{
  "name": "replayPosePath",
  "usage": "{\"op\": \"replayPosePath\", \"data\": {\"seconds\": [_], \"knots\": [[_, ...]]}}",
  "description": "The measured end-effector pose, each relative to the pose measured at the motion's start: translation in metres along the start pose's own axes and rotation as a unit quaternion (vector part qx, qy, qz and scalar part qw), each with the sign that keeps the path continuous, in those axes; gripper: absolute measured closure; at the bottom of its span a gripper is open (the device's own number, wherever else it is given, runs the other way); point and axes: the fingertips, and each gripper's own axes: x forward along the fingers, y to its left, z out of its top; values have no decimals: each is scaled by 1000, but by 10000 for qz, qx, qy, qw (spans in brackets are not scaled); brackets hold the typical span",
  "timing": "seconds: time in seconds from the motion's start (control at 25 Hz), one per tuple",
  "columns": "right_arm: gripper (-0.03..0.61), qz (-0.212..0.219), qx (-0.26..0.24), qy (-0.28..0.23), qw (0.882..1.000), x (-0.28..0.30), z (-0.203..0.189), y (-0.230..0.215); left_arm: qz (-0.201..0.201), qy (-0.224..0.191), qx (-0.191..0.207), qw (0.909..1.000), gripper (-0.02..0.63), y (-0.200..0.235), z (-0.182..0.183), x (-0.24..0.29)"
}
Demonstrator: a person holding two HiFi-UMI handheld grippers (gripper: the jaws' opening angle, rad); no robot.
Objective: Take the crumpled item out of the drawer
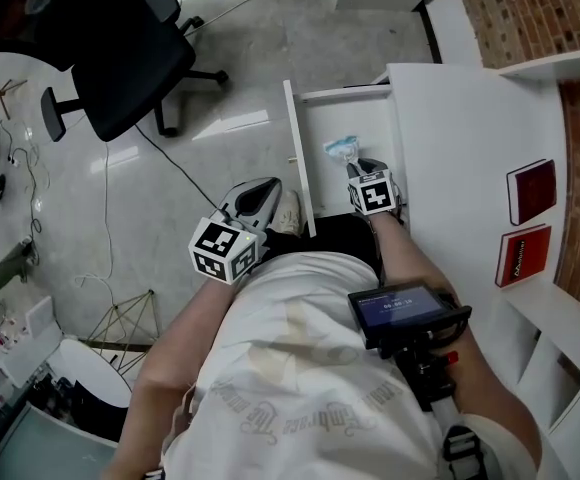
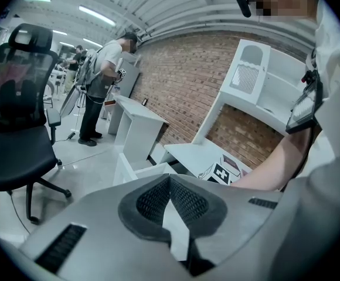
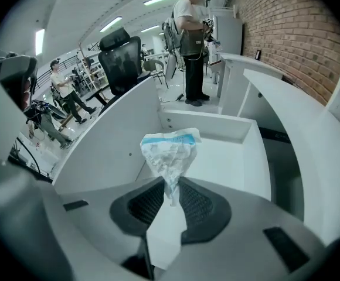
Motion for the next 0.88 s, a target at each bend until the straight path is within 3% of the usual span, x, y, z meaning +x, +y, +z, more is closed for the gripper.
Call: {"op": "replayPosePath", "data": {"seconds": [0.88], "knots": [[483,-111,247,-940,9952,-52,33,17,-328,-145,461,9983,594,-6,20,-6]]}}
